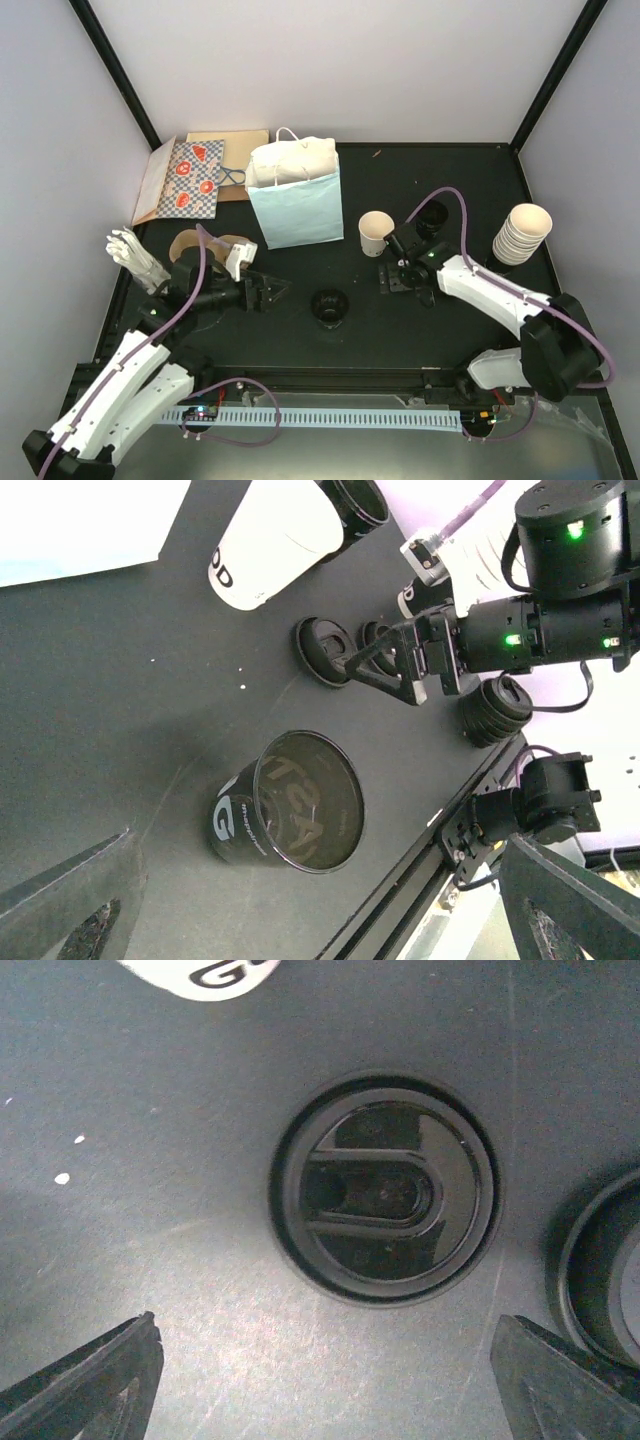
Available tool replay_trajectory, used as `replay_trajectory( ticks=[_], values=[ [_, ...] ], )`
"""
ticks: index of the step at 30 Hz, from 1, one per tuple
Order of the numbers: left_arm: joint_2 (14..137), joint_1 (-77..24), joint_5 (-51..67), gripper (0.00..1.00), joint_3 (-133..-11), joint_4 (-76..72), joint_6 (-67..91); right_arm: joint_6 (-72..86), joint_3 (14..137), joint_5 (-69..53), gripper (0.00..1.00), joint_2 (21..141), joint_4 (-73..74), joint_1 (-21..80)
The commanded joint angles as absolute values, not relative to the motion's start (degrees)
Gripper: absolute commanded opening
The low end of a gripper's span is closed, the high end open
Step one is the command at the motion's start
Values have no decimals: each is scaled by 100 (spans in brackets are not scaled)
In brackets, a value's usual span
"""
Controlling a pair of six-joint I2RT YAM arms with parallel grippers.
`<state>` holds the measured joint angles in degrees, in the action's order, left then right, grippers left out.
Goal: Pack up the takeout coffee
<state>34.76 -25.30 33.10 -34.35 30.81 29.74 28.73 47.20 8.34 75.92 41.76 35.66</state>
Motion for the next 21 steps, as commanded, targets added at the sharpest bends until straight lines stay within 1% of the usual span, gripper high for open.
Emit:
replay_trajectory(
  ticks=[1, 8, 21],
  values=[
    [3604, -2643, 3070, 99, -3441, 2774, 3104, 2924, 4692, 866, 90, 7816, 3797, 3340],
    [3758, -2645, 2872, 99, -3681, 2971, 2822, 2867, 4683, 770, 84, 8153, 3581, 3048],
    [3911, -2645, 2848, 99, -3784, 3041, 2708, 2866, 4669, 477, 81, 8622, 3221, 2754]
  ],
)
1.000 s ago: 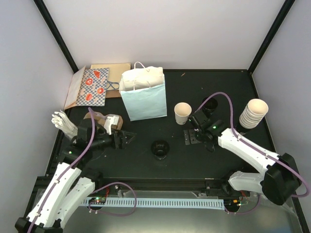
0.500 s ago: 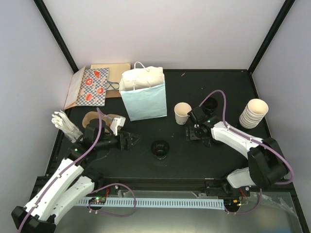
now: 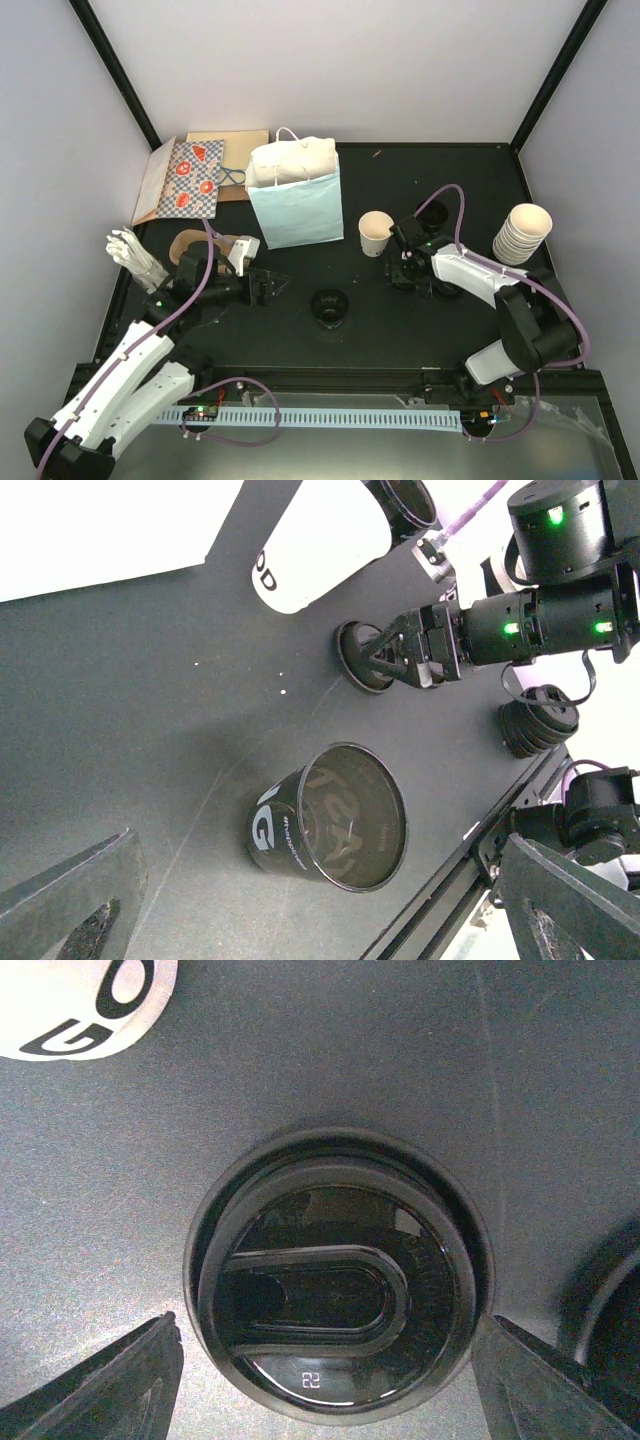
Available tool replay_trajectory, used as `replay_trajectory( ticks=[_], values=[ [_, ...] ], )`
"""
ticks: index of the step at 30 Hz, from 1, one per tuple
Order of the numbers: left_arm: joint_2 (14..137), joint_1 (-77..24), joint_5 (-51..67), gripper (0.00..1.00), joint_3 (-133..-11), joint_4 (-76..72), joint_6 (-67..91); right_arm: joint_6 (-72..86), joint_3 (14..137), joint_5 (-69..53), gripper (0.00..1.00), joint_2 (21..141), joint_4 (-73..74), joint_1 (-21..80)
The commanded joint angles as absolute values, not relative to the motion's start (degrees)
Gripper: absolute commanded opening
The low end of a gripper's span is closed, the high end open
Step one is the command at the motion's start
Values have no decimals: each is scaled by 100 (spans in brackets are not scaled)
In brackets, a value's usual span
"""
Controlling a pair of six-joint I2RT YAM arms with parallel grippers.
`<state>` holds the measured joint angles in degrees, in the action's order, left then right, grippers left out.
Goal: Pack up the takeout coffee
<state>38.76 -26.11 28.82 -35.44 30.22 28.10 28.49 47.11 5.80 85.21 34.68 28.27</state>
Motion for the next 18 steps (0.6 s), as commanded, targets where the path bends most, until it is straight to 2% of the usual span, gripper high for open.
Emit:
replay_trajectory(
  ticks=[1, 11, 18],
  values=[
    [3905, -2645, 2848, 99, -3780, 3045, 2709, 2865, 4672, 486, 81, 8648, 3212, 2745],
    [3911, -2646, 2833, 99, -3772, 3067, 2692, 2920, 4765, 554, 81, 8807, 3217, 2639],
    [3902, -2641, 2830, 99, -3769, 3092, 2688, 2915, 4813, 514, 78, 8852, 3192, 2620]
  ],
)
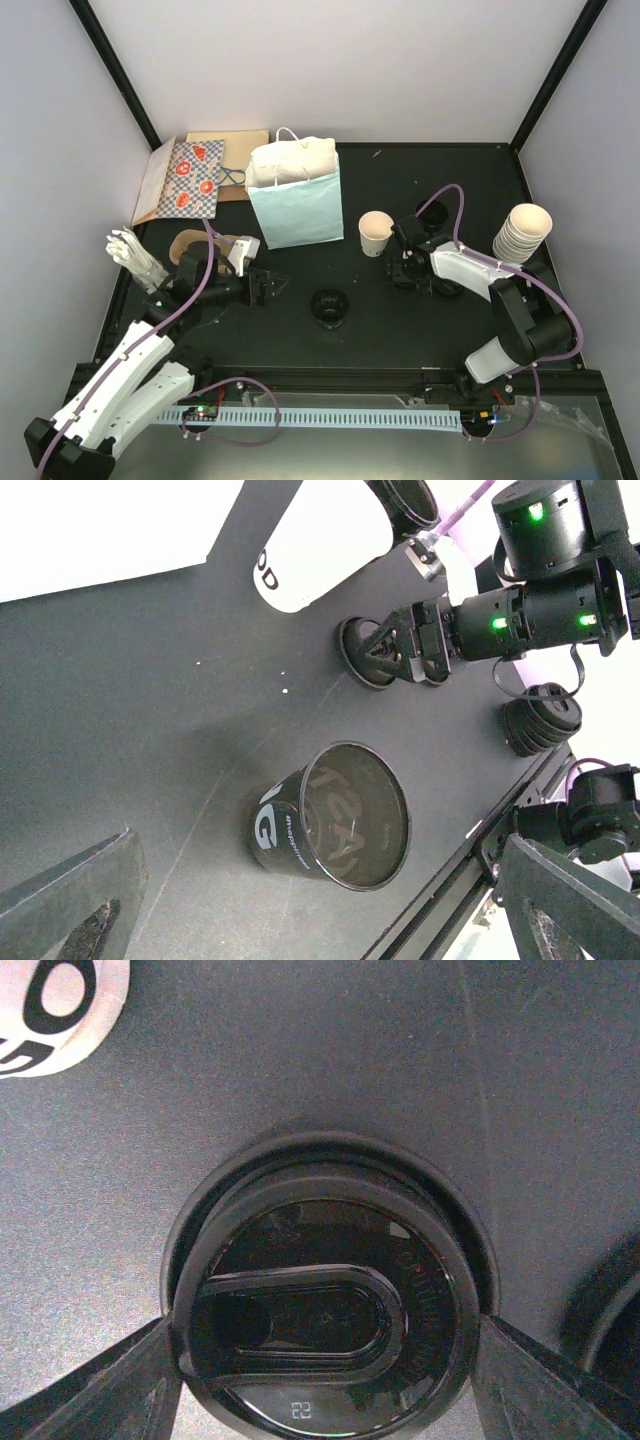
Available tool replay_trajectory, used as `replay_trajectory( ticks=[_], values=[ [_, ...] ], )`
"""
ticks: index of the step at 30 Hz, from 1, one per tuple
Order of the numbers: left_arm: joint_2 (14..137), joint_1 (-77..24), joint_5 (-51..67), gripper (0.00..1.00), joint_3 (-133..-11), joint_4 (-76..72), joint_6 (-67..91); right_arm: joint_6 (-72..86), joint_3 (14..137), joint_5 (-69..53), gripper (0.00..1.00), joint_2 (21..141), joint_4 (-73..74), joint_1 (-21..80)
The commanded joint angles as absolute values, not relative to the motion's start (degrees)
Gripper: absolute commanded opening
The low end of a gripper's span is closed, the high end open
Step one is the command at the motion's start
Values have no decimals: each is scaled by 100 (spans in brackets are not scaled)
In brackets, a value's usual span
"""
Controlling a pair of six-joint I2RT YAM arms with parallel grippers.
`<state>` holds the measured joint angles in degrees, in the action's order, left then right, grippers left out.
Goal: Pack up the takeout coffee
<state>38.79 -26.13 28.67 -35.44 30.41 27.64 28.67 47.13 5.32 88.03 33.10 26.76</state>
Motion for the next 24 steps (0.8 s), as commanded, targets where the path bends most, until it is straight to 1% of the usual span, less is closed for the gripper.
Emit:
replay_trajectory(
  ticks=[1, 6, 17, 24],
  values=[
    [3896, -2645, 2826, 99, -3770, 3092, 2684, 2914, 4808, 522, 77, 8873, 3189, 2620],
    [3894, -2645, 2821, 99, -3771, 3111, 2680, 2878, 4799, 518, 73, 8800, 3225, 2619],
    [3976, -2645, 2851, 99, -3761, 3024, 2699, 2851, 4779, 562, 72, 8115, 3606, 2619],
    [3973, -2643, 2847, 99, -3753, 3031, 2698, 2779, 4884, 311, 72, 7596, 3935, 2730]
  ],
)
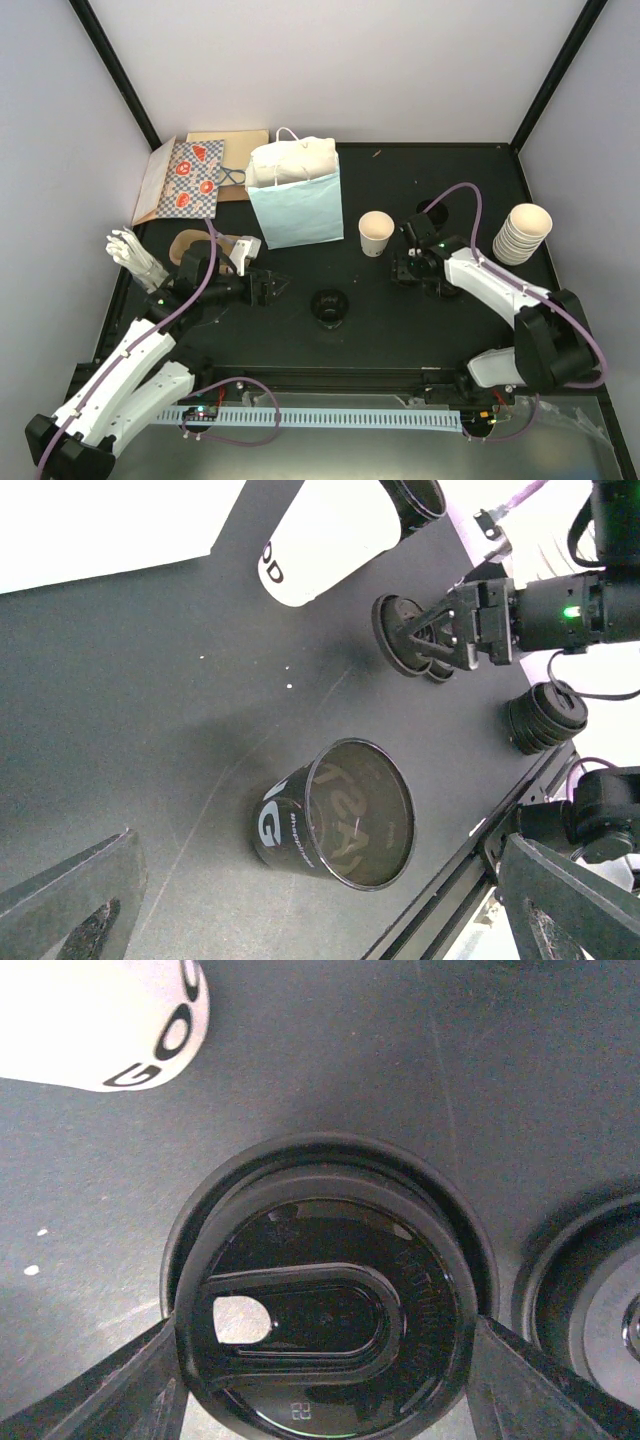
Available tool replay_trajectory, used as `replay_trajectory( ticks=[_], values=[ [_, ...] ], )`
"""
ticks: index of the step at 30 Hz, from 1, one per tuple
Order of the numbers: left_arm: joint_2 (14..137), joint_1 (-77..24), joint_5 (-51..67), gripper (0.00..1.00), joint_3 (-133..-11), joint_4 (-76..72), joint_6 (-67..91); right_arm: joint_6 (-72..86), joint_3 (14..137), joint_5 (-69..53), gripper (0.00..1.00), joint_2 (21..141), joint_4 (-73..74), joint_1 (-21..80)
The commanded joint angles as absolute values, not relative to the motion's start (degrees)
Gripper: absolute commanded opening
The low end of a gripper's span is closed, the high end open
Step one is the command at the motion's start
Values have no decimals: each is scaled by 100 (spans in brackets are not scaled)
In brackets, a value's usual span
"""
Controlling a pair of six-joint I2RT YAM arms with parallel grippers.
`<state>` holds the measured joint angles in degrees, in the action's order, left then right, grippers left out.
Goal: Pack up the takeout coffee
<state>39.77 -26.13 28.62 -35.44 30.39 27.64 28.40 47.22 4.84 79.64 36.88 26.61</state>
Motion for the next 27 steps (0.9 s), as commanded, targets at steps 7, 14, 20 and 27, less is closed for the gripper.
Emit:
replay_trajectory(
  ticks=[7, 14, 20, 27],
  values=[
    [3999, -2643, 2876, 99, -3688, 2941, 2775, 2865, 5152, 269, 72, 6790, 4476, 3410],
    [4042, -2653, 2925, 99, -3627, 2825, 2822, 2936, 5605, 225, 71, 6332, 5043, 4415],
    [4016, -2653, 2593, 99, -3568, 2942, 3030, 3008, 5728, 341, 71, 6400, 5043, 5440],
    [3969, -2654, 3009, 99, -2906, 1930, 3650, 2986, 5710, 550, 71, 6838, 4706, 6358]
  ],
)
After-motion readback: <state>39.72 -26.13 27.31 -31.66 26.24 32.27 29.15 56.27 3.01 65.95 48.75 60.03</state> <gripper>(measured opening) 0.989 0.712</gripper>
